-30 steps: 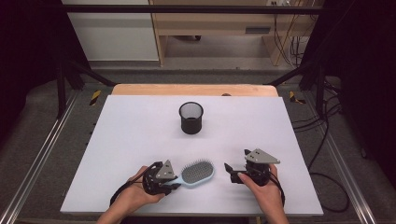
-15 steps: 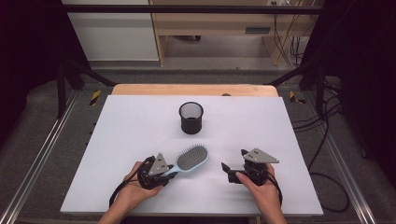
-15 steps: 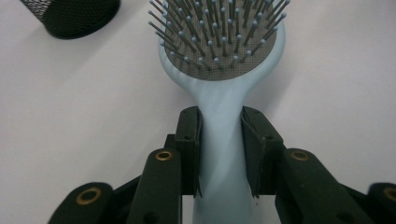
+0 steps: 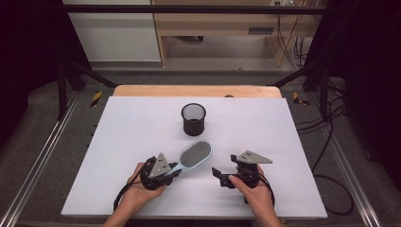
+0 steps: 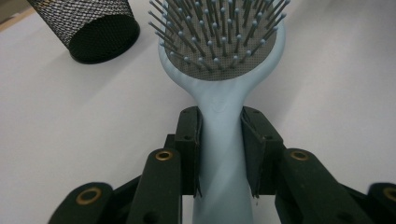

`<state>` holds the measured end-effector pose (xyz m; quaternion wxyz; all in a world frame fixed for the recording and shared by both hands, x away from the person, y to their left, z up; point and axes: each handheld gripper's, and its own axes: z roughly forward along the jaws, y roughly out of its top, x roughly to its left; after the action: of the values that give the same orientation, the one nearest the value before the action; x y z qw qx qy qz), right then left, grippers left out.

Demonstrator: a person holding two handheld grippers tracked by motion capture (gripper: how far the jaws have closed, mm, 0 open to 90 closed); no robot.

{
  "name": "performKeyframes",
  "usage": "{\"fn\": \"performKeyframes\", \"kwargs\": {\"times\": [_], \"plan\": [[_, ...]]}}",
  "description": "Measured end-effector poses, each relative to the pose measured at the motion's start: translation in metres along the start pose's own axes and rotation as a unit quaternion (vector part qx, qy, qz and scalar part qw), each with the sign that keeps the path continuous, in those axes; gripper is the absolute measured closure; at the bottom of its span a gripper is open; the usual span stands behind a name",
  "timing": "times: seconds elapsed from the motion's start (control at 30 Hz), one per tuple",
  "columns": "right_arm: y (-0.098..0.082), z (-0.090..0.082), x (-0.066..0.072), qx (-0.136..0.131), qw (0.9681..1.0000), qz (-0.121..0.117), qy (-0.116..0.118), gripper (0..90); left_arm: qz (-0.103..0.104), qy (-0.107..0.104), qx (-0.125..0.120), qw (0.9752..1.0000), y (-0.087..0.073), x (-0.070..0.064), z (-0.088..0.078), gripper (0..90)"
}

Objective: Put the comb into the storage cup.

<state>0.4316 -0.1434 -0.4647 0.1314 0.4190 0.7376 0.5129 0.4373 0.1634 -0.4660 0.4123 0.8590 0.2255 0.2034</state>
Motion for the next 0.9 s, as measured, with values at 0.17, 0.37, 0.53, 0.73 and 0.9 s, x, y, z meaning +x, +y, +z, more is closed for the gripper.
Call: {"fn": "performKeyframes", "kwargs": {"times": [0.17,0.37,0.53,0.73,0.9], "plan": [[0.001,0.012,0.012,0.016,0.9996,0.001,0.023,5.0,-0.006,0.009,-0.018,0.9998,0.001,0.001,-0.003,69.6],[0.006,0.027,0.023,0.009,0.9974,0.036,0.062,4.8,-0.012,0.018,-0.033,0.9992,0.003,0.002,-0.007,69.5],[0.013,0.036,0.026,-0.012,0.994,0.068,0.085,4.9,-0.018,0.016,-0.039,0.9989,0.002,0.005,-0.011,69.5],[0.02,0.037,0.023,-0.058,0.9855,0.119,0.105,3.4,-0.02,0.019,-0.046,0.9986,0.004,0.004,-0.012,69.5],[0.024,0.04,0.025,-0.071,0.9819,0.133,0.115,3.4,-0.016,0.019,-0.052,0.9983,0.006,0.0,-0.012,69.5]]}}
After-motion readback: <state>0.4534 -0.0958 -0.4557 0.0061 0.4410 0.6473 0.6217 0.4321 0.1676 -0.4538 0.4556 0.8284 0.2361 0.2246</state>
